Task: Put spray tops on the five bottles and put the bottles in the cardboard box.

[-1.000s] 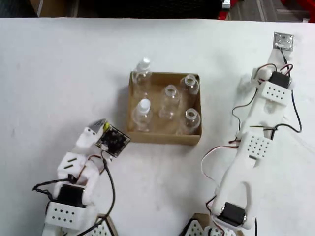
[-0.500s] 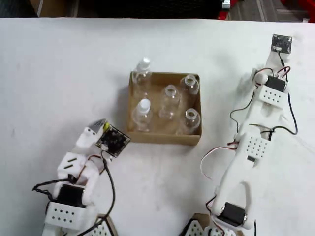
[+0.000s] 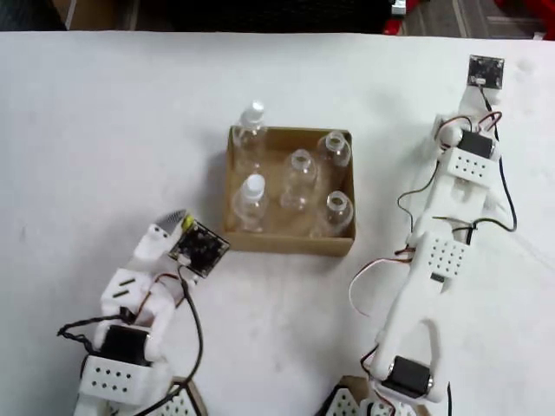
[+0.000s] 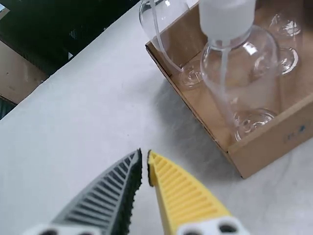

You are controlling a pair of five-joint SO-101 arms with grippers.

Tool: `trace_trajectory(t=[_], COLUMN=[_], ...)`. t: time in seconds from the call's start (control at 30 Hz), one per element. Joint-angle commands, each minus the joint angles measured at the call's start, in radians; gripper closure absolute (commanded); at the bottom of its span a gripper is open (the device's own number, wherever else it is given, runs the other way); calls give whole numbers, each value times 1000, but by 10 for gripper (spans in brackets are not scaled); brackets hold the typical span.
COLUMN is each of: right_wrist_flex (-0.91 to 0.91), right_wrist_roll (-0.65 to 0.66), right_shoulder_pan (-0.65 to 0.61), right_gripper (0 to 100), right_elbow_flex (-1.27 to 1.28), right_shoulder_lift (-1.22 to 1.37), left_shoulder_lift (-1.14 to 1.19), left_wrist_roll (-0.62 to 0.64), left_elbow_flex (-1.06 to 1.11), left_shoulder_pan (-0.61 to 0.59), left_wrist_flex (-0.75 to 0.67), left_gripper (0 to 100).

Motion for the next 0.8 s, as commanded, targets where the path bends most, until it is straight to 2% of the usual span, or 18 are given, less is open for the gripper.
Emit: trace_trajectory(t=[0.0, 0.17, 0.33, 0.4, 0.57, 0.77], right_wrist_flex=[-64, -127, -111, -101, 38, 352], right_wrist_roll=[-12, -8, -3, -3, -3, -3], right_shoulder_pan=[-22, -18, 2, 8, 21, 12], right_gripper=[852, 860, 986, 971, 983, 982], right_elbow_flex=[37, 124, 126, 126, 94, -69], right_shoulder_lift=[-18, -19, -28, -28, -41, -73], left_shoulder_lift=[8, 8, 8, 8, 8, 8], left_wrist_roll=[-8, -8, -8, -8, -8, -8], left_elbow_flex=[-3, -3, -3, -3, -3, -3], left_shoulder_pan=[12, 12, 12, 12, 12, 12], left_wrist_flex=[-18, -20, -21, -21, -23, -23], left_gripper=[976, 976, 976, 976, 976, 976])
